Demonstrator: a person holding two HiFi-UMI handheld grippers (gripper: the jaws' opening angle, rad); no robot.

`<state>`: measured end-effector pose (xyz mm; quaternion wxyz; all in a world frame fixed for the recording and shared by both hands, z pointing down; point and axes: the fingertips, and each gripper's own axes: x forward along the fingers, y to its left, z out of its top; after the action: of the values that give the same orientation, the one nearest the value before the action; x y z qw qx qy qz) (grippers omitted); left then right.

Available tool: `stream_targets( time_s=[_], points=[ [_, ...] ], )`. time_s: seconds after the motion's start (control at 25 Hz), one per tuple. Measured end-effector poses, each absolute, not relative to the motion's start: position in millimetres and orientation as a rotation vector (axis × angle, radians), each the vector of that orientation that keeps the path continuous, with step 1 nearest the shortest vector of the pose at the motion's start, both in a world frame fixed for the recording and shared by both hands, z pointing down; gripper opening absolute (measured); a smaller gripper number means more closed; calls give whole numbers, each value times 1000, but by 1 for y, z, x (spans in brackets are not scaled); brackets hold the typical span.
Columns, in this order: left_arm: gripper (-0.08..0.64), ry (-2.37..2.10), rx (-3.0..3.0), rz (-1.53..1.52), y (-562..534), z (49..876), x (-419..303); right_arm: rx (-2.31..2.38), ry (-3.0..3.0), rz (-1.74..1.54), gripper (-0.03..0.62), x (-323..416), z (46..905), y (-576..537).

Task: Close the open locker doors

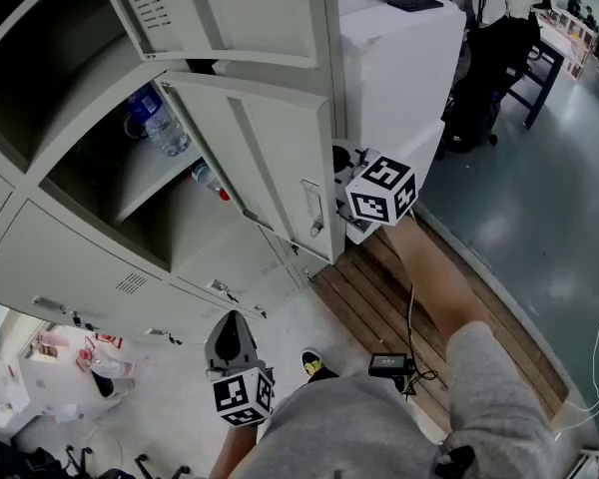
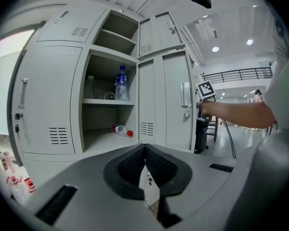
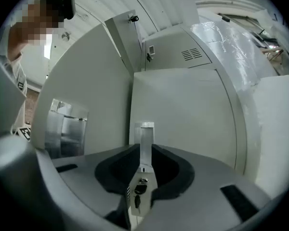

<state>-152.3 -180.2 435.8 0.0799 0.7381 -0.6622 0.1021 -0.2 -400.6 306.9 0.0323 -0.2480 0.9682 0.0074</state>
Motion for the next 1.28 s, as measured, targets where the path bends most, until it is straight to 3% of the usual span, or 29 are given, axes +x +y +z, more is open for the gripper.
stream_targets(
  time_s=[0.8,1.28],
  points=[
    [6,-1901,2296,320,-196,433,-120,-1059,2946,108,81,50,315,-376],
    [6,-1905,2286,320,-189,436,-118,-958,2945,124,81,34,311,-354]
  ],
)
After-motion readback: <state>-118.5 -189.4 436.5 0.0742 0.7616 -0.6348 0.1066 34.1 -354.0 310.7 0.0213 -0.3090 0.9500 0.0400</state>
